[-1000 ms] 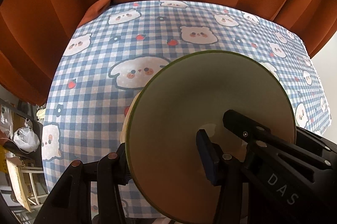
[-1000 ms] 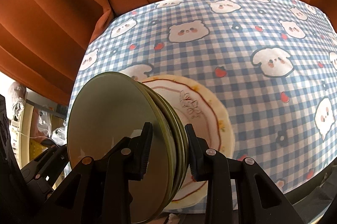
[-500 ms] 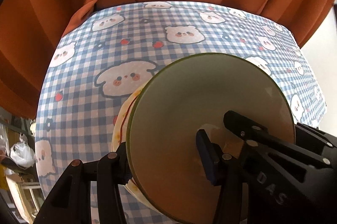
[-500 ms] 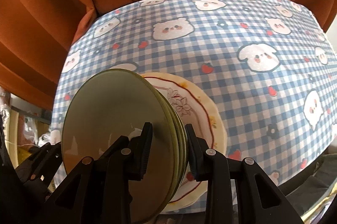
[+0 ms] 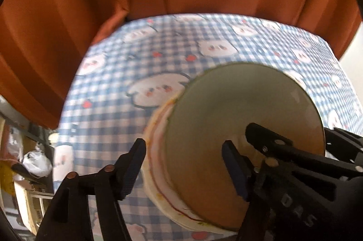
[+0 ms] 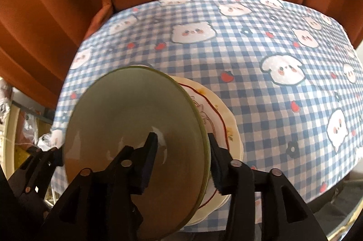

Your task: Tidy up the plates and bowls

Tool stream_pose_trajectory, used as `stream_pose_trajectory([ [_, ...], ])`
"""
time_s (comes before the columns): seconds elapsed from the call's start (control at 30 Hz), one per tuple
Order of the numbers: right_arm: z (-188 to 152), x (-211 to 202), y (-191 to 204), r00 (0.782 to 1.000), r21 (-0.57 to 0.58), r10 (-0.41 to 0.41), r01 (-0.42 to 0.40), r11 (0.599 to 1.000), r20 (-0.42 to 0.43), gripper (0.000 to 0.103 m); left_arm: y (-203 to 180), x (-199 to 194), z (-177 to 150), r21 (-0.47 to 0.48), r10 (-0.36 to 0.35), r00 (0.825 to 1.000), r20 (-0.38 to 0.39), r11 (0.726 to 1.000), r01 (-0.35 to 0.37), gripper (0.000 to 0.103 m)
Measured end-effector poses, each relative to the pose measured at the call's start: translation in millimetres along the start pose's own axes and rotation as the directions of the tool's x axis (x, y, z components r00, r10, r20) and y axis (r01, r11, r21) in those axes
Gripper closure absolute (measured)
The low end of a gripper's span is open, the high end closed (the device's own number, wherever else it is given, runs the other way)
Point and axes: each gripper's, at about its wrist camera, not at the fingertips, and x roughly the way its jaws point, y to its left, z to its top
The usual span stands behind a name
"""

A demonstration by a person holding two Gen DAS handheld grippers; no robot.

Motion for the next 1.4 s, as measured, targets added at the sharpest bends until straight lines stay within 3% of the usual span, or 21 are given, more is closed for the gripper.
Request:
stream_pose_trajectory([
  [0.1,-2,-15,3,0.997,-0.057,0.023,-0.018,0.998,0.076,0.033,5,-13,-2,-0.050,0.039,0.998,0.052,0.998,-0.036,0.023],
  [0.27,-9,-44,2,0.982,-0.120,0.073,-0.053,0.991,0.175,0.030,3,-43,-13,-0.097,0.096,0.984,0.149,0.992,-0.083,0.018],
  [0.63,-58,-100,-34,0.928,-0.179,0.123,-0.062,0.982,0.353,0.021,-27,-86,-61,-0.154,0.097,0.957,0.272,0.986,-0.056,0.014],
  [0.8,-83,-112,-66,0.907,-0.166,0.099,-0.033,0.986,0.410,0.018,-43,-94,-82,-0.146,0.091,0.946,0.310,0.988,-0.047,0.012],
  [1.1,-117,-131,-118,0.872,-0.109,0.011,0.048,0.993,0.490,0.013,-78,-99,-100,-0.113,0.041,0.943,0.329,0.994,-0.004,0.009],
  [1.4,-134,-137,-145,0.866,-0.035,-0.048,0.076,0.997,0.499,0.011,-83,-102,-105,-0.124,0.039,0.938,0.344,0.992,0.004,0.007],
])
